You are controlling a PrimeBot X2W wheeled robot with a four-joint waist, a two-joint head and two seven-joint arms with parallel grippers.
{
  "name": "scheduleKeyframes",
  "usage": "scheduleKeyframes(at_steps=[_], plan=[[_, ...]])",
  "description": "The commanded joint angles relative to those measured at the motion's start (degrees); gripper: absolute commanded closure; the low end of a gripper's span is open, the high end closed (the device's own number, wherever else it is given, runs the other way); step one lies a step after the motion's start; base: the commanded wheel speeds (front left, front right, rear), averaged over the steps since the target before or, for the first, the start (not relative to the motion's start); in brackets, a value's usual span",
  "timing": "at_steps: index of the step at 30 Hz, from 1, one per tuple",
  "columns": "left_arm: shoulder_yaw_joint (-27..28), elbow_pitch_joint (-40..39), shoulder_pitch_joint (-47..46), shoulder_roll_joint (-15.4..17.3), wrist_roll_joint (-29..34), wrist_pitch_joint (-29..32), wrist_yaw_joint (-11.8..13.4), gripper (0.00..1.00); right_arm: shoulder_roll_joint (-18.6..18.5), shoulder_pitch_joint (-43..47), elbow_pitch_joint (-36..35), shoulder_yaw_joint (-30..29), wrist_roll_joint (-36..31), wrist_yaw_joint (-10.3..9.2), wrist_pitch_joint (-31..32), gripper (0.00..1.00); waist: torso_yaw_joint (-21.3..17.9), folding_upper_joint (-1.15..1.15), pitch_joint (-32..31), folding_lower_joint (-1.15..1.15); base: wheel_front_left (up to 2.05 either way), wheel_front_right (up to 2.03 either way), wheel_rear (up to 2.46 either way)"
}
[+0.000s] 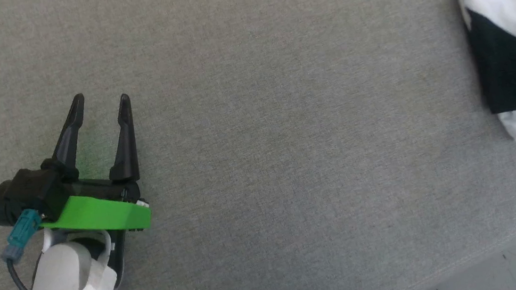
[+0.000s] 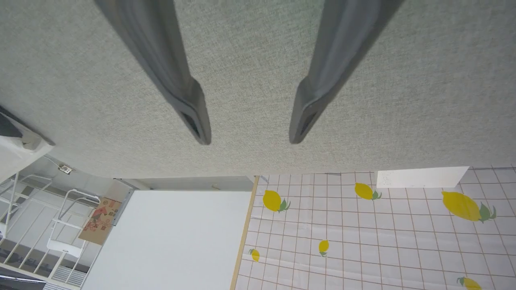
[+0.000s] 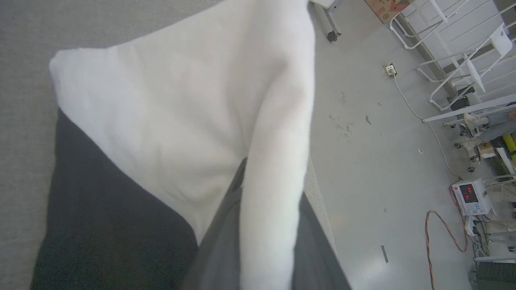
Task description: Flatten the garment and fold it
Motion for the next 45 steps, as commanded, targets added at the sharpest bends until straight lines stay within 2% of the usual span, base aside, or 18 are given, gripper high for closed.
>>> scheduleKeyframes(at_steps=[1,10,11,13,14,20,23,27,33,37,45], plan=[[0.1,-0.7,-1.1,0.7,0.9,0.3,-0.2,0.0,0.3,-1.5,0.5,-1.3,-1.4,-0.11,-1.1,1.0,0.7,0.0,1.7,-0.01,0.0,0.0,0.0],[0.0,-0.9,-0.3,0.9,0.3,0.3,0.4,0.0,1.8,-3.2,3.2,-7.7,-8.6,-0.11,-5.2,1.0,2.3,0.0,0.9,-0.01,0.0,0.0,0.0],[0.0,-0.7,-0.1,0.8,0.2,0.2,0.4,0.0,2.0,-3.3,3.5,-8.1,-9.3,-0.11,-5.1,0.95,2.4,0.0,0.5,-0.01,0.0,0.0,0.0],[-0.1,-0.2,0.3,0.5,0.0,-0.2,0.6,0.0,2.2,-3.2,3.8,-9.4,-10.5,-0.11,-5.0,0.36,2.7,0.0,-0.6,-0.01,0.0,0.0,0.0],[-0.2,0.4,0.5,0.3,-0.2,-0.5,0.6,0.0,2.1,-2.9,3.8,-10.0,-11.2,-0.11,-5.1,0.0,2.9,0.0,-1.6,-0.01,0.0,0.0,0.0],[-1.6,4.1,2.0,-2.0,-1.1,-2.6,0.6,0.0,2.0,0.0,2.6,-11.5,-11.4,-0.11,-7.4,0.0,4.7,0.0,-8.0,-0.01,0.0,0.0,0.0],[-1.8,6.1,3.0,-3.1,-1.7,-3.4,0.6,0.0,2.4,2.0,1.1,-10.5,-8.2,-0.11,-10.0,0.0,5.6,0.0,-11.4,-0.01,0.0,0.0,0.0],[-1.3,8.4,4.7,-4.3,-2.4,-4.1,0.9,0.0,3.5,6.1,-2.5,-6.3,-0.7,-0.11,-13.8,0.0,7.0,0.0,-15.7,-0.01,0.0,0.0,0.0],[-1.2,10.6,6.7,-5.5,-2.6,-4.5,1.0,0.0,6.3,14.0,-11.2,-0.3,10.1,-0.11,-17.3,0.0,9.4,0.0,-20.1,-0.01,0.0,0.0,0.0],[-1.2,11.7,7.1,-6.1,-2.5,-4.5,1.0,0.0,8.0,19.0,-17.1,1.8,14.9,-0.11,-19.1,0.0,11.4,0.0,-22.0,-0.01,0.0,0.0,0.0],[-1.2,12.8,8.0,-7.2,-2.0,-4.6,0.8,0.0,14.1,29.0,-26.9,3.6,18.1,-0.11,-21.3,0.0,14.9,0.0,-24.4,-0.01,0.0,0.0,0.0]])
